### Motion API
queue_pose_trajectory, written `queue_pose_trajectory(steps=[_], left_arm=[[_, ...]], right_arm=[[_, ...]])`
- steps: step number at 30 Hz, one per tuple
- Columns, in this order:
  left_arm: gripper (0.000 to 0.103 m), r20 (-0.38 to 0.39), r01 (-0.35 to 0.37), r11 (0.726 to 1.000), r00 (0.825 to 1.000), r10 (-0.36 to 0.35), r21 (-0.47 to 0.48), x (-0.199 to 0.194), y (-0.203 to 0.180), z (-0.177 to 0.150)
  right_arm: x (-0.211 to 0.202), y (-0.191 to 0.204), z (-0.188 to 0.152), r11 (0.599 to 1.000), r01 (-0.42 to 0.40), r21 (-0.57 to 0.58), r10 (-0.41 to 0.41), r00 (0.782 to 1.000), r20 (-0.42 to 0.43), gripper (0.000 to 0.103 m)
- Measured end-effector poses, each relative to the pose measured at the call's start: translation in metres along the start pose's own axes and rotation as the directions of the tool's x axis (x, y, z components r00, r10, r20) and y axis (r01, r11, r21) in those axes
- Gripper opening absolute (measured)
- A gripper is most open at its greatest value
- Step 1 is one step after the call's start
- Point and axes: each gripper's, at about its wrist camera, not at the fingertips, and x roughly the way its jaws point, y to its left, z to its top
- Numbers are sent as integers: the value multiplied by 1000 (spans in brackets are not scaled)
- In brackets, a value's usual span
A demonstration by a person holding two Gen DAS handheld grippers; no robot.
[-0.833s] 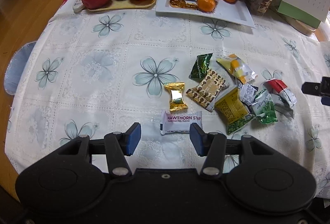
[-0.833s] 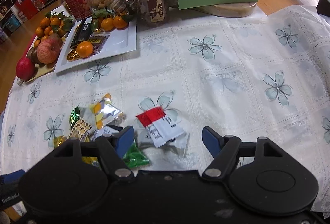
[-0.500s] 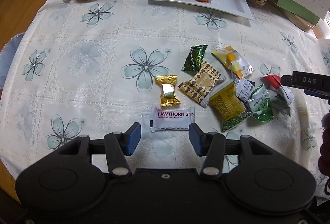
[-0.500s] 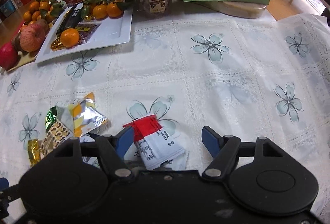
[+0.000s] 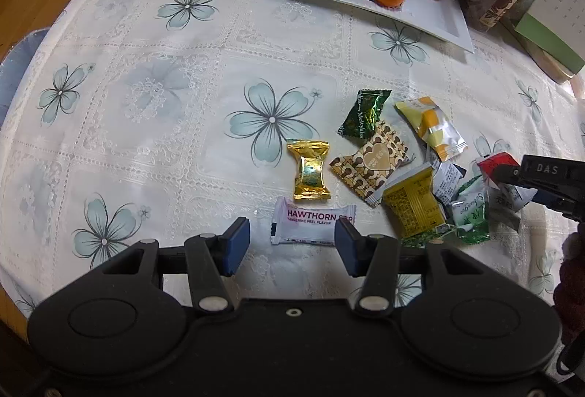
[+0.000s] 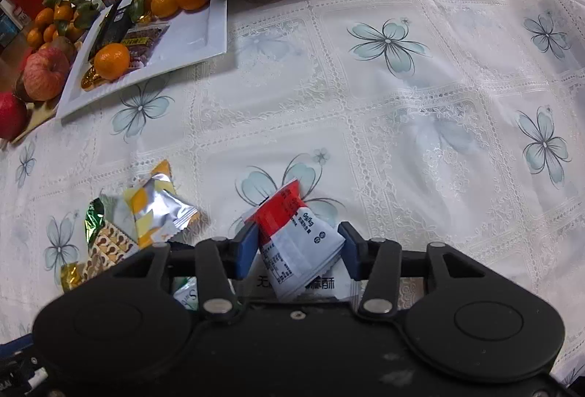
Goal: Organize snacks
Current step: 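Move both tools forward over the tray toward the snack pile, then grasp the yellow snack bag with the left tool while the right grasps the white sesame packet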
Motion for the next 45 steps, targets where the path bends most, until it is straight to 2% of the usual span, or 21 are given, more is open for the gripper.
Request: queue_pose_trajectory(steps=[1, 2, 7, 12, 15, 18, 22, 25, 28, 34, 37, 38, 39, 41, 45], left_arm=[[56, 0, -2, 1000, 1000, 2, -4, 1, 0, 0], [56, -1, -3, 1000, 1000, 3, -10, 3, 0, 0], [56, -11, 14, 999, 1000, -14, -42, 10, -4, 0], [56, 7, 36, 999, 999, -36, -18, 11, -23, -2], [56, 12, 69, 998, 998, -69, 1, 13, -37, -3], [56, 17, 89, 996, 996, -89, 10, 16, -50, -4], [56, 16, 129, 992, 992, -129, -8, 23, -61, -4], [56, 26, 127, 992, 992, -126, -10, 27, -68, -4], [56, 29, 102, 995, 994, -102, -4, 32, -75, -5], [56, 13, 64, 998, 998, -63, -25, 45, -79, -3], [55, -14, 70, 997, 997, -70, -45, 52, -77, -2], [44, -8, 73, 996, 997, -74, -47, 51, -77, -2], [42, -14, 85, 996, 996, -86, -41, 51, -77, -2], [41, -20, 100, 994, 995, -101, -42, 50, -76, -2], [41, -34, 82, 996, 996, -83, -33, 42, -74, -4]], right_arm=[[-4, 0, 0, 1000, -8, 13, 8, 1000, 8, 38], [-8, 0, -1, 999, -21, 26, 21, 1000, 13, 26], [-34, 4, -4, 994, -98, 51, 97, 995, 32, 13], [-52, 1, -6, 989, -139, 42, 137, 989, 48, 9], [-56, -6, -8, 986, -159, 53, 158, 987, 26, 9], [-58, -12, -9, 989, -140, 57, 140, 990, 10, 9], [-59, -22, -10, 984, -144, 106, 146, 989, -14, 16], [-63, -24, -11, 984, -141, 109, 143, 990, -7, 18], [-68, -20, -13, 987, -140, 82, 140, 990, 6, 26], [-73, -14, -16, 986, -160, 47, 160, 987, 3, 26], [-70, -13, -18, 987, -156, 37, 157, 988, -8, 27], [-68, -12, -18, 988, -152, 36, 152, 988, -14, 27], [-66, -12, -18, 988, -148, 35, 149, 989, -22, 27], [-62, -10, -19, 989, -142, 29, 143, 989, -32, 29], [-55, -9, -21, 992, -126, 25, 127, 991, -49, 34]])
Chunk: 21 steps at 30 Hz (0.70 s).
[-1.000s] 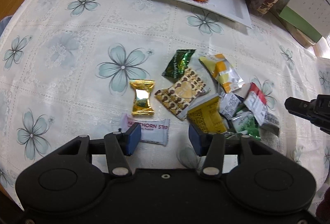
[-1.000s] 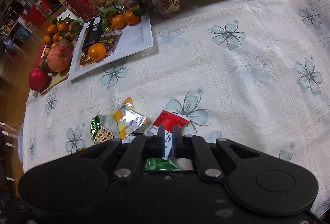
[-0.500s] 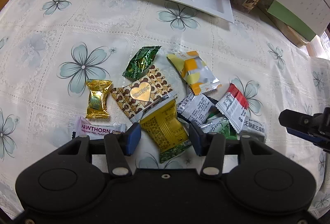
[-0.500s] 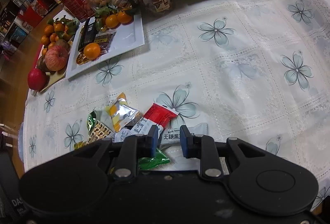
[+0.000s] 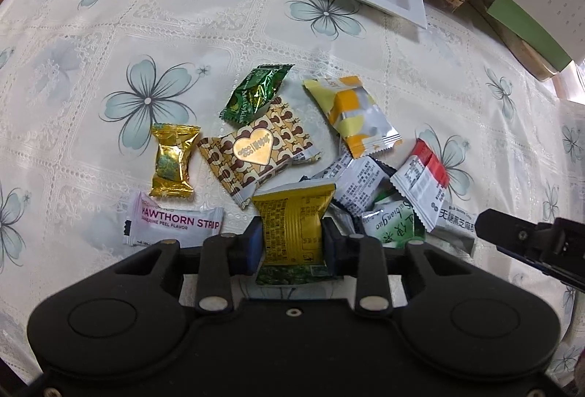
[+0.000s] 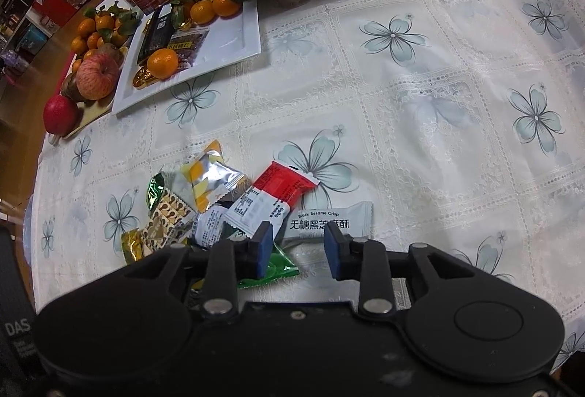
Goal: Organize snacks
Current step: 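Grasp the yellow snack bag with the left tool while the right grasps the white sesame packet, then lift the yellow bag with the left tool while the right lifts the white packet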
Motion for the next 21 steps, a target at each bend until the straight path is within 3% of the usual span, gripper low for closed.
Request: queue_pose_trajectory(steps=[5, 15, 19, 21], left_arm=[[41, -20, -21, 998, 1000, 22, 62, -14, 3, -8], [41, -22, -41, 983, 999, 46, 178, -33, 13, -28], [41, -23, -38, 985, 999, 43, 170, -37, 21, -26], [41, -17, -41, 987, 999, 44, 155, -39, 25, -24]], right_arm=[[15, -2, 2, 998, 48, 27, -47, 998, -32, 35], [40, -24, 21, 969, 216, 123, -221, 975, 33, 36], [49, -22, 19, 972, 219, 88, -216, 976, -39, 36], [50, -17, 12, 975, 221, 13, -218, 969, -112, 36]])
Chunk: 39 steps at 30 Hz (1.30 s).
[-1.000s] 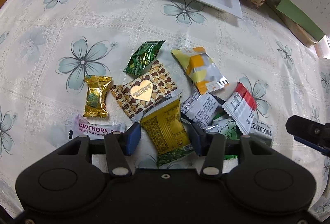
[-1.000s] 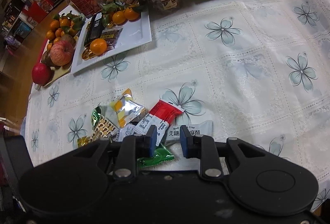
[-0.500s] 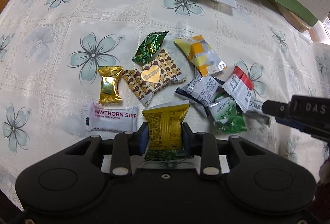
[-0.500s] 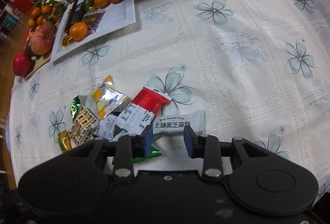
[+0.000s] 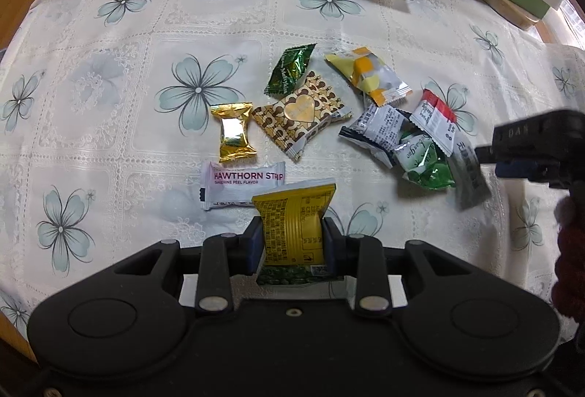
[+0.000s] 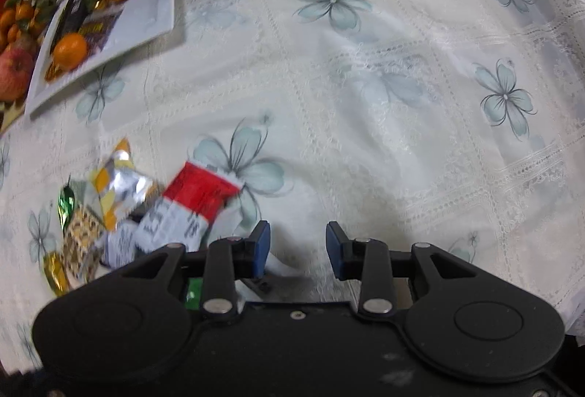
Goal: Organize snacks
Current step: 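Lift the yellow bag with the left tool while the right lifts the white packet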
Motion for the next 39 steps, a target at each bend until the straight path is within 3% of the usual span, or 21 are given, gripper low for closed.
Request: queue_pose_trajectory(steps=[2, 4, 9, 16, 21, 28, 30, 31, 32, 33, 39], left_arm=[[41, 9, -10, 1000, 1000, 10, -6, -3, 2, 1], [41, 22, -20, 1000, 1000, 20, -1, -5, 2, 1], [41, 20, -40, 999, 999, 39, 9, -4, 0, -1], [41, 14, -71, 997, 997, 71, 15, -2, 1, -2], [41, 36, -117, 993, 993, 115, 33, -4, -1, -2], [41, 43, -119, 992, 992, 118, 29, -6, 2, -2], [41, 45, -120, 992, 992, 119, 29, -7, 3, -2], [41, 45, -122, 992, 992, 121, 29, -7, 3, -2], [41, 45, -124, 992, 991, 123, 29, -7, 3, -2], [41, 47, -127, 991, 991, 125, 31, -8, 4, -3], [41, 59, -140, 989, 989, 138, 40, -12, 5, -6]], right_arm=[[-2, 6, -12, 996, 27, -85, -31, 999, -45, 36], [-11, 7, -22, 992, 25, -127, -27, 1000, -15, 36], [-25, 6, -24, 994, 5, -107, 2, 998, 69, 39], [-20, 14, -23, 995, -91, -29, 92, 995, 40, 45], [-8, 27, -25, 998, -27, -56, 30, 998, 48, 45], [5, 40, -32, 993, 36, -109, -31, 998, 46, 45], [7, 40, -32, 994, 35, -106, -31, 999, 42, 43], [7, 40, -32, 994, 29, -104, -25, 999, 42, 37], [7, 40, -32, 995, 19, -102, -15, 999, 38, 23], [7, 39, -32, 995, 2, -105, 1, 1000, 27, 19], [-1, 30, -33, 997, 7, -71, -4, 999, 46, 20]])
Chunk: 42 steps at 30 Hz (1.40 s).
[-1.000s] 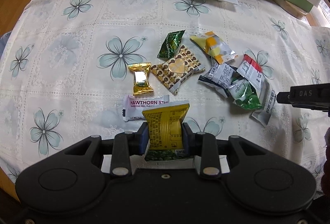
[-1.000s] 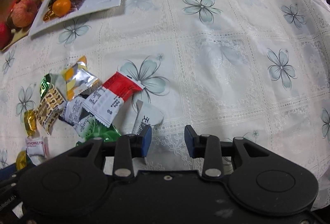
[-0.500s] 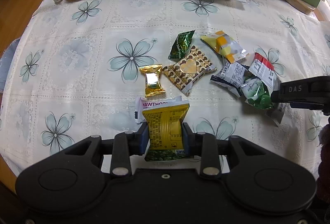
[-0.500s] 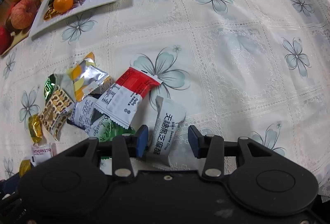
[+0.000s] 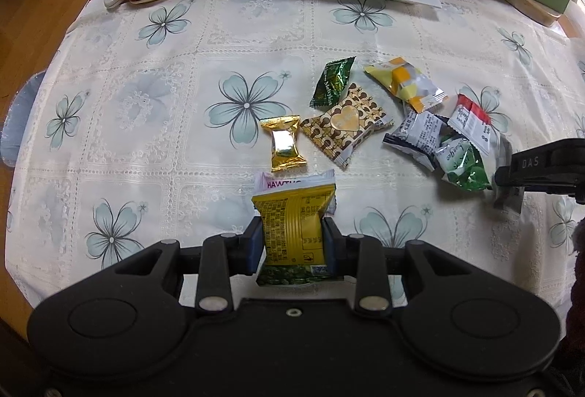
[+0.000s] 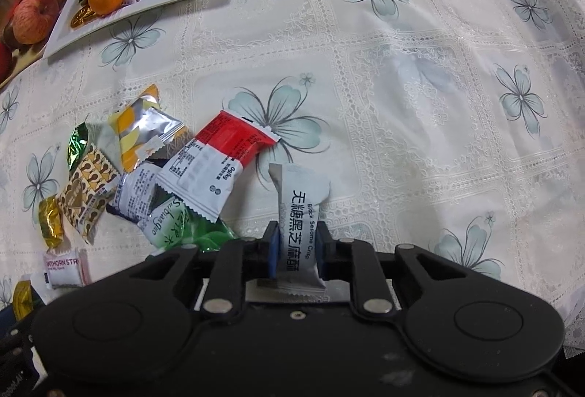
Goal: Organize snacks
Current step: 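Lift the yellow bag with the left tool while the right lifts the white packet, then carry both held snacks back over the gold tray and lower them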
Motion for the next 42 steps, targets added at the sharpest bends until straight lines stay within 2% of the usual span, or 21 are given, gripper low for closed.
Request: queue_pose_trajectory(steps=[8, 11, 16, 22, 30, 37, 42], left_arm=[[41, 31, 23, 1000, 999, -23, 3, -33, 6, -12], [41, 46, 27, 999, 999, -28, 24, -47, 7, -23], [41, 28, 36, 997, 999, -38, 62, -58, 6, -51], [41, 14, 7, 994, 1000, -9, 112, -59, -2, -78], [41, -54, 28, 991, 998, -22, 128, -53, -5, -109], [41, -174, 77, 991, 983, -57, 112, -35, -6, -128], [41, -205, 68, 987, 978, -37, 148, -27, -9, -132]], right_arm=[[-55, -25, -15, 995, -83, 48, 79, 994, 81, 20], [-81, -27, -35, 991, -134, 22, 131, 986, 107, 20], [-107, -28, -80, 986, -161, -33, 164, 977, 136, 20], [-108, -35, -134, 981, -189, -47, 192, 979, 72, 21], [-94, -26, -187, 979, -153, -137, 146, 988, -57, 21], [-78, -16, -209, 964, -202, -171, 168, 966, -198, 21], [-69, -9, -213, 960, -222, -170, 175, 952, -253, 21]])
